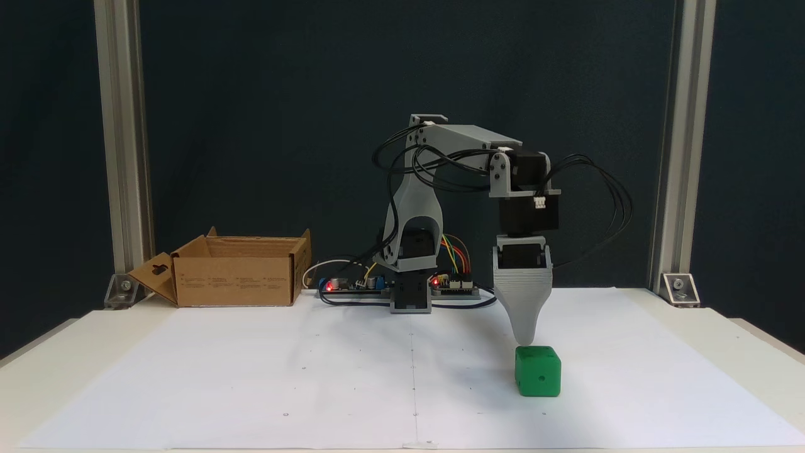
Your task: Grasp a green dice and put it in the bin.
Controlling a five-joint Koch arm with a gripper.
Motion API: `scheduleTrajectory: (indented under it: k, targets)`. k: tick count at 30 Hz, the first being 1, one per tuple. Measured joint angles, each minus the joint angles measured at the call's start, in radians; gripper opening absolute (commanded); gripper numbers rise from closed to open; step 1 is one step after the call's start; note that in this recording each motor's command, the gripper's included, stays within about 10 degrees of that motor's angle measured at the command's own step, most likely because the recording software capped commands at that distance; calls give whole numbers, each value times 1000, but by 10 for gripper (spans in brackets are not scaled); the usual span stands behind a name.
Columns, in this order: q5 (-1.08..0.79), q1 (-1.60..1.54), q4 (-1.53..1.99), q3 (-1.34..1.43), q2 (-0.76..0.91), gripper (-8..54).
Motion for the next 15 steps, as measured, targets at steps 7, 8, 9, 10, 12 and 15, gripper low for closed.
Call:
scheduleTrajectory:
  k: [7,8,9,10,12,15]
  targets:
    - [0,-2,-38,0,-12,416]
    - [0,-5,-43,0,-12,416]
    - [0,-6,-43,0,-12,415]
    - [0,-6,-43,0,-12,414]
    - [-2,-6,-43,0,-12,413]
    - [-2,-6,-43,-6,-12,412]
